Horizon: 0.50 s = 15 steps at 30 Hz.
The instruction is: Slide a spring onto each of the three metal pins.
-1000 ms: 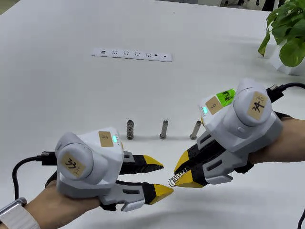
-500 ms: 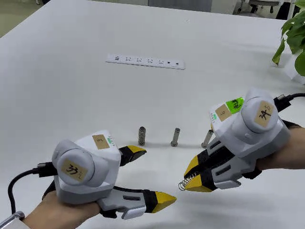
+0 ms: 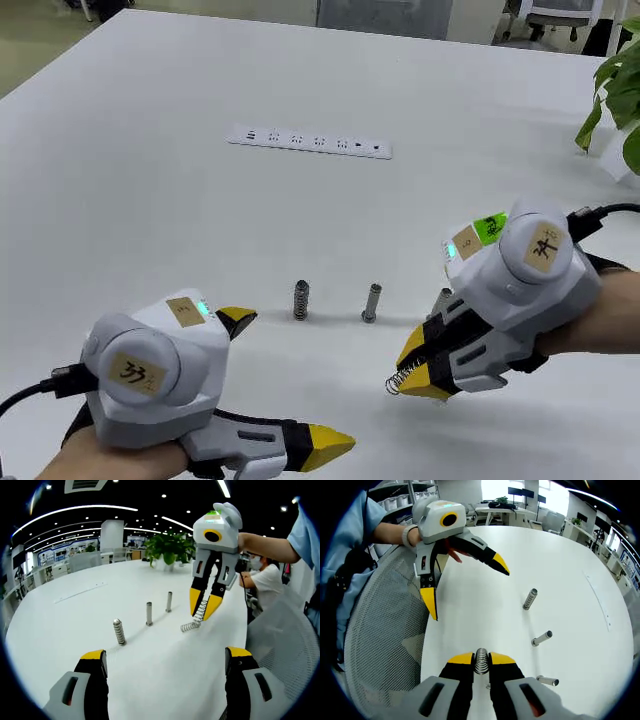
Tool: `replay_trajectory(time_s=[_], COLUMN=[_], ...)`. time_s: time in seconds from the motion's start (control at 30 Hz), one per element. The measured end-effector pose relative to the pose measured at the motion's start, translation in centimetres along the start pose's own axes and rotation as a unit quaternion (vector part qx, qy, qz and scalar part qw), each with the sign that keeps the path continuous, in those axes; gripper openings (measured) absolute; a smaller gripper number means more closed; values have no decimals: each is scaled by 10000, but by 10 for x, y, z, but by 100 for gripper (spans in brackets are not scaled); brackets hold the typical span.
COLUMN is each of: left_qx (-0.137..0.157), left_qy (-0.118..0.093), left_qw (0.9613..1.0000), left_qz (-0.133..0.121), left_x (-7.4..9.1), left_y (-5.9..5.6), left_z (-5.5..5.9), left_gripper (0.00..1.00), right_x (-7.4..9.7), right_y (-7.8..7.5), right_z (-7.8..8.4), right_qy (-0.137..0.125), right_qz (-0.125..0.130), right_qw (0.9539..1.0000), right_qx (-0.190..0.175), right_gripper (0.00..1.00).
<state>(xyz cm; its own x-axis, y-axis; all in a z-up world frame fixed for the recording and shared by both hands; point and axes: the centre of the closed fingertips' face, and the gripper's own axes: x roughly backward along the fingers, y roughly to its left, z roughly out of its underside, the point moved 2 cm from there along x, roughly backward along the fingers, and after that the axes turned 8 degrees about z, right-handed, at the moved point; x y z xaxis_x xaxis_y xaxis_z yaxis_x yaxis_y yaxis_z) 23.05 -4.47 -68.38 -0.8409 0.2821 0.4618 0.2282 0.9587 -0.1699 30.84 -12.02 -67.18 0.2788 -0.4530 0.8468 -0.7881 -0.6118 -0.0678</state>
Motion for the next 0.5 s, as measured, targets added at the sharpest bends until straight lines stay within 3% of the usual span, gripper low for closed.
replay_trajectory(time_s=[0.33, 0.5], left_qx=[164, 153], left_qy=[-150, -105], left_qw=[9996, 9994], left_qz=[-199, -300], left_x=[9, 12], left_y=[11, 19], left_z=[0, 2], left_gripper=[100, 100], right_x=[10, 12], right_y=[-33, -52], right_z=[-10, -15], right_qy=[295, 414], right_qz=[256, 344], right_qw=[9982, 9965], right_qx=[452, 645], right_gripper=[12, 12])
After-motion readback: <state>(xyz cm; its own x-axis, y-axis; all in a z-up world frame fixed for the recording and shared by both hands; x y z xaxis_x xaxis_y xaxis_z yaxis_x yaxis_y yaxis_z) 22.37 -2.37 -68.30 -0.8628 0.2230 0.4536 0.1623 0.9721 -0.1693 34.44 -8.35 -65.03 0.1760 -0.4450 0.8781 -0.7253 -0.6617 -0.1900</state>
